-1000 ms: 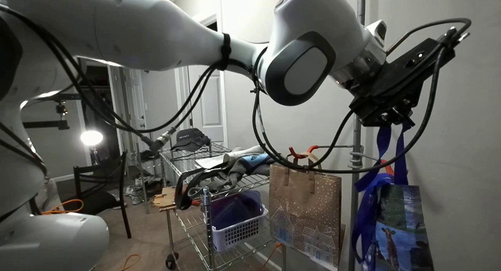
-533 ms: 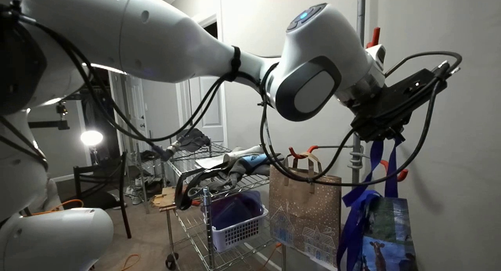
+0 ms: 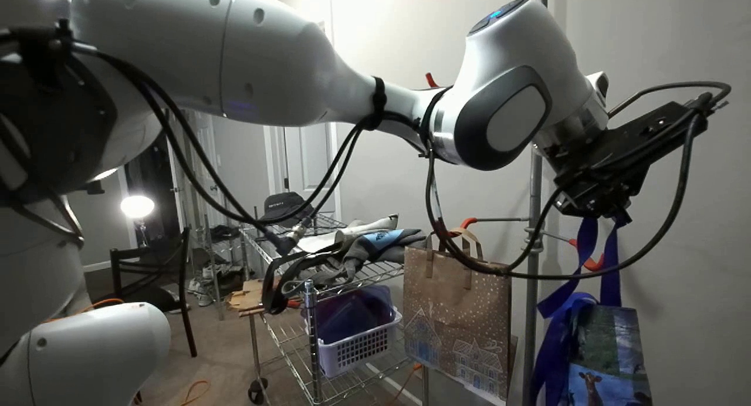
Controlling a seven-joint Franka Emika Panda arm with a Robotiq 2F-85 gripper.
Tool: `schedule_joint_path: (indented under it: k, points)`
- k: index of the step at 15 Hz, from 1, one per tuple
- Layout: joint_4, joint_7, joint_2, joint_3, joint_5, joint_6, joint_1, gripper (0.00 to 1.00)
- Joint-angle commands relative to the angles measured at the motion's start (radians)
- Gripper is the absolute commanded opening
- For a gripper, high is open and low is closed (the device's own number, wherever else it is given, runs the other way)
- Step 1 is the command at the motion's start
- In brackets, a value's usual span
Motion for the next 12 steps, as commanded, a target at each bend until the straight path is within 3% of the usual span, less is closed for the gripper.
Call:
schedule_joint_path:
  k: [1,2,8,12]
  points:
    - [0.122,0.099,-0.038,-0.111,-0.140,-0.085,0.134,0.00]
    - [0.140,0.176,-0.095,-0.002,-0.274,-0.101,0.063,0.00]
    - [0.249,0.272,-0.221,0.053,-0.490,-0.185,0.129,0.00]
    - [0.280,0.266,-0.300,0.108,-0.519,-0.193,0.150,0.00]
